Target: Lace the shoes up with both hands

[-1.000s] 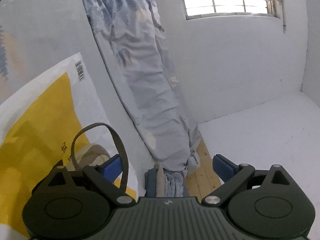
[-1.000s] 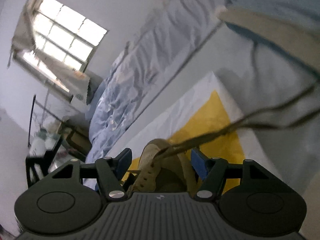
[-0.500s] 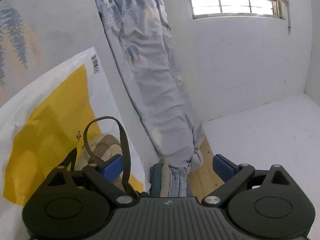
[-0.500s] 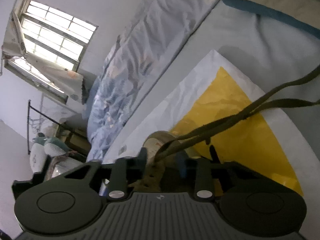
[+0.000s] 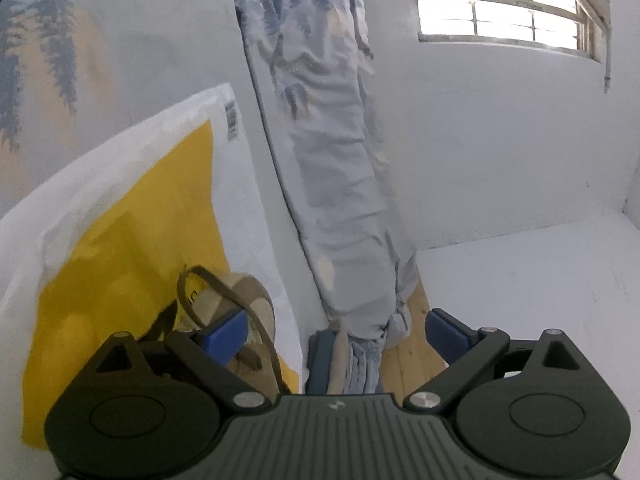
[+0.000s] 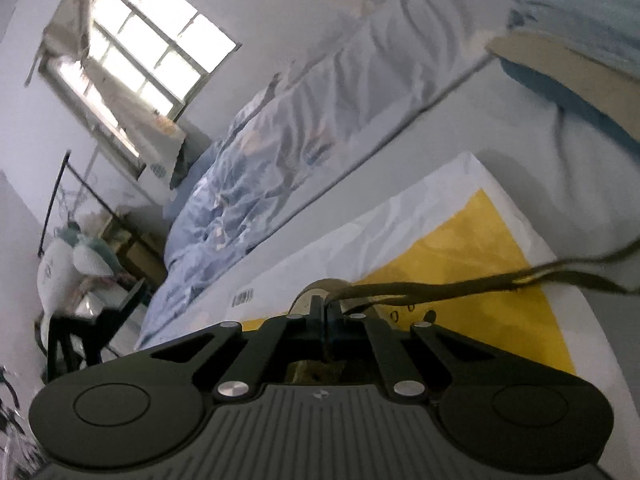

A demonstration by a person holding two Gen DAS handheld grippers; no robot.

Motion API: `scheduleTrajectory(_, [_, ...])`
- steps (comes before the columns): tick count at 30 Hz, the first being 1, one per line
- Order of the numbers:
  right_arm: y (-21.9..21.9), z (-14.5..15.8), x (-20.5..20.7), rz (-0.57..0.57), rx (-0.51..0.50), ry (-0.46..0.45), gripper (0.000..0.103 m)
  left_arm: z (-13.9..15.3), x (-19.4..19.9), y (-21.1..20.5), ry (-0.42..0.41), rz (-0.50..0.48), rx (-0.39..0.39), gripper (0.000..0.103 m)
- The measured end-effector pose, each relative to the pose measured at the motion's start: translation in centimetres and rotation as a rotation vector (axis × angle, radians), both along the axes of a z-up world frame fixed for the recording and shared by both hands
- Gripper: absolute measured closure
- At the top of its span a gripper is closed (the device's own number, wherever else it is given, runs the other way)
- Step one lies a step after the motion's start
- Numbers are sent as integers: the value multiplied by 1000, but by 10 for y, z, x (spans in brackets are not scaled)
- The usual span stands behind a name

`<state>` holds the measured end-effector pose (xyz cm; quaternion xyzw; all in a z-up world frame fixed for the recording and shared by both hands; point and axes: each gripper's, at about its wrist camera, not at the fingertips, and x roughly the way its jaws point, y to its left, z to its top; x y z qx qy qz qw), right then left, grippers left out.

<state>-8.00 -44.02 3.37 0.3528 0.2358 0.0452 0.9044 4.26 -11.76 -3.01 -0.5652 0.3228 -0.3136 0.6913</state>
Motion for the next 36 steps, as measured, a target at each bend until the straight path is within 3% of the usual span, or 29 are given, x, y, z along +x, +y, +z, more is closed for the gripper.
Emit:
scheduleTrajectory(6, [-1, 0, -3, -2, 0, 13, 101, -8, 23, -9, 69, -87, -17, 4])
scheduleTrajectory(17, [-1, 1, -6, -11, 7, 18, 101, -11, 34, -13, 141, -101, 129, 2])
scheduleTrajectory(26, [-2, 0, -6, -10, 11, 33, 101, -12, 49, -20, 141, -95, 132, 2])
scheduleTrajectory(29, [-2, -1, -6, -9, 8, 33, 101, -9, 49, -19, 136, -85, 86, 2])
scheduleTrajectory(36, [-3, -1, -7, -11, 19, 35, 101, 4, 50, -19, 110, -173, 100, 2])
